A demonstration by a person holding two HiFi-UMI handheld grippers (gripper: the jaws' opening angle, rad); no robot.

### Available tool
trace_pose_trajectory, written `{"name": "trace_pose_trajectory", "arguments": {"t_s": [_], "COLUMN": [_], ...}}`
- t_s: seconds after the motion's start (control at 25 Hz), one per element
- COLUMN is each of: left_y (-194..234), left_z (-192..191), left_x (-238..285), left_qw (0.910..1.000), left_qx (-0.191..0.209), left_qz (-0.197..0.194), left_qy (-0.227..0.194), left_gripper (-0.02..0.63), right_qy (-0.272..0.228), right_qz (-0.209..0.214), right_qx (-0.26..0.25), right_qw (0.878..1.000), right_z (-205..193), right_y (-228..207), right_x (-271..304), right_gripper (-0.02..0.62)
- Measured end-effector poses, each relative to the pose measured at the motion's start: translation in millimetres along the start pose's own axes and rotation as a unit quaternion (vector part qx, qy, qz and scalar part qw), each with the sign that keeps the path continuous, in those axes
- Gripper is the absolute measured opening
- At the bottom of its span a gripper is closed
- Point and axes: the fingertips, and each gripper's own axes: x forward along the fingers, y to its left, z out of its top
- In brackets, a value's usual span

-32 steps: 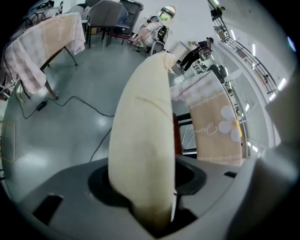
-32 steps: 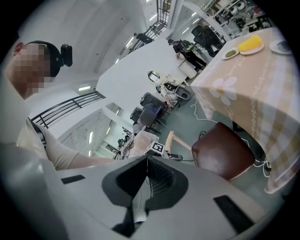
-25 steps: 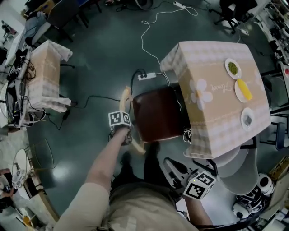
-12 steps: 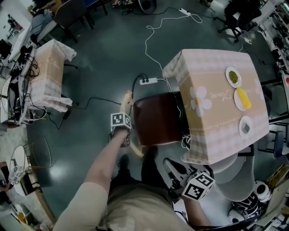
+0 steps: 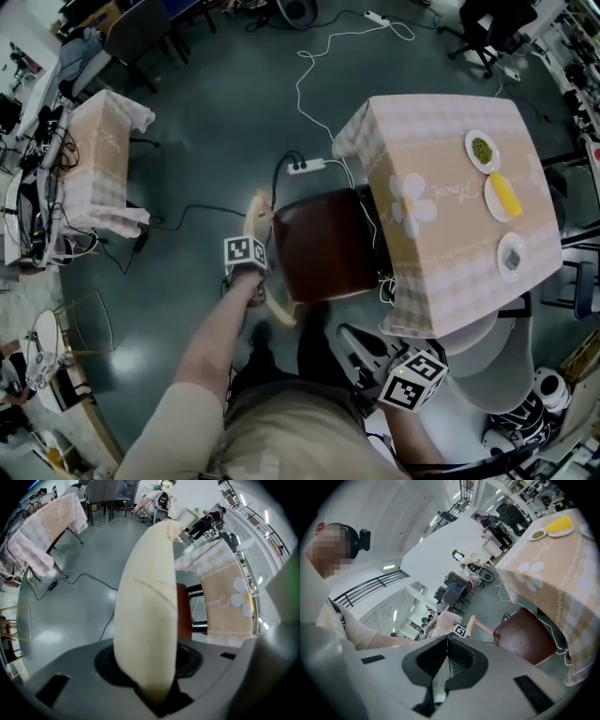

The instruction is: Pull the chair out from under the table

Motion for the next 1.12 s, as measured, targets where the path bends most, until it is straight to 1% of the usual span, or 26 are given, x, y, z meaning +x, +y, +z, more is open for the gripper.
{"name": "trace_pose_trajectory", "arguments": {"t_s": [0.16, 0.32, 0.56, 0.72, 1.12], "left_y": [12, 15, 20, 21, 27], "left_z": [-3, -9, -18, -20, -19], "left_x": [-5, -6, -6, -8, -10], "left_qw": [0.9999, 0.9999, 0.9998, 0.9999, 0.9998], "left_qx": [-0.01, -0.008, -0.011, -0.008, -0.007], "left_qz": [0.007, 0.013, 0.013, 0.013, 0.017], "left_qy": [-0.003, 0.001, 0.004, 0.008, 0.009], "left_gripper": [0.167, 0.164, 0.163, 0.163, 0.158], "right_qy": [0.003, 0.0, 0.009, 0.012, 0.012], "right_qz": [0.005, 0.005, 0.012, 0.013, 0.008], "right_qx": [-0.003, -0.002, -0.005, -0.008, -0.006], "right_qw": [1.0, 1.0, 1.0, 1.0, 1.0], "right_z": [1, 3, -7, -11, -13], "right_y": [-3, -6, 1, 7, 6], "right_x": [0, -4, -1, 2, 0], "right_gripper": [0.011, 0.011, 0.011, 0.011, 0.011]}}
